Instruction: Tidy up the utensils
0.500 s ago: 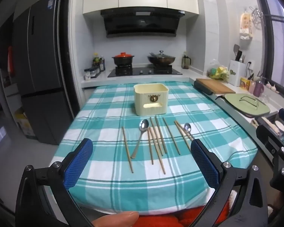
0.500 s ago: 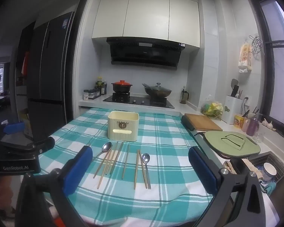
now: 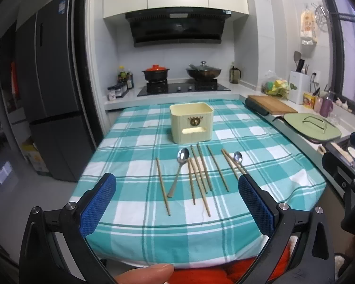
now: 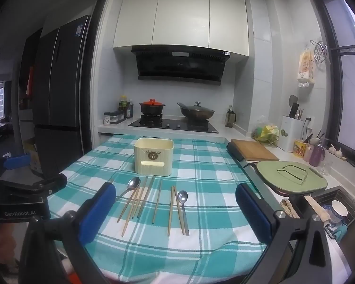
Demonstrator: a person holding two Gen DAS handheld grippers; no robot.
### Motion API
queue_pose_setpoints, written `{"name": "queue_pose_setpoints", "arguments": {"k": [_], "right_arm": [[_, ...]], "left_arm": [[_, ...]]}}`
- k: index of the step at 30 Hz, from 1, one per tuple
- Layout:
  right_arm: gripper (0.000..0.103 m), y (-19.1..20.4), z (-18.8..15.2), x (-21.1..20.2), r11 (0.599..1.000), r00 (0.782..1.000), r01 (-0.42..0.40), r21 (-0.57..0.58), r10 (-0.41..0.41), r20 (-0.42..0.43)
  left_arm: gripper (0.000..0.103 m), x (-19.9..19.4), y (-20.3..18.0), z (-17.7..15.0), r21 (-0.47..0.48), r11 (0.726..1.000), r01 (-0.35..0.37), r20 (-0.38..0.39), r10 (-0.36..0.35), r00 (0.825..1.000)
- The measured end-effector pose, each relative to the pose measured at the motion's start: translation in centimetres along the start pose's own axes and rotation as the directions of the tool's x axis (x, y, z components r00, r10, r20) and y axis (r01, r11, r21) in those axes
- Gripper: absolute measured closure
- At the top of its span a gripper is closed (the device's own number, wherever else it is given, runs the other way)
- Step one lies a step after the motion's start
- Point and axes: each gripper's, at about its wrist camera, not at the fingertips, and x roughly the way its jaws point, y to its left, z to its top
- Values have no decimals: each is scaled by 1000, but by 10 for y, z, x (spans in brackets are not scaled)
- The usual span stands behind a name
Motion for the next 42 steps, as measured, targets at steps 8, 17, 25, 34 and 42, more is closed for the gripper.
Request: {"name": "queue_pose_setpoints", "arguments": {"k": [8, 17, 25, 34, 42], "right_arm": [[0, 1, 1, 4, 1000, 1000, -4, 4, 4, -4], [0, 0, 1, 5, 1000, 1000, -7, 5, 7, -7], [0, 0, 1, 5, 1000, 1000, -7, 6, 7, -9], [0, 0, 0, 5, 1000, 1000, -6, 8, 7, -11], [0, 0, -1, 5, 1000, 1000, -7, 7, 7, -13]], "left_arm": [[0, 3, -1, -2, 3, 1000, -1, -3, 1, 1000], [0, 7, -2, -6, 3, 1000, -1, -8, 1, 1000], [0, 7, -1, -7, 4, 1000, 0, -9, 0, 1000], [0, 8, 1, -9, 6, 1000, -5, -13, 5, 1000], [0, 8, -1, -8, 11, 1000, -9, -20, 9, 1000]]}}
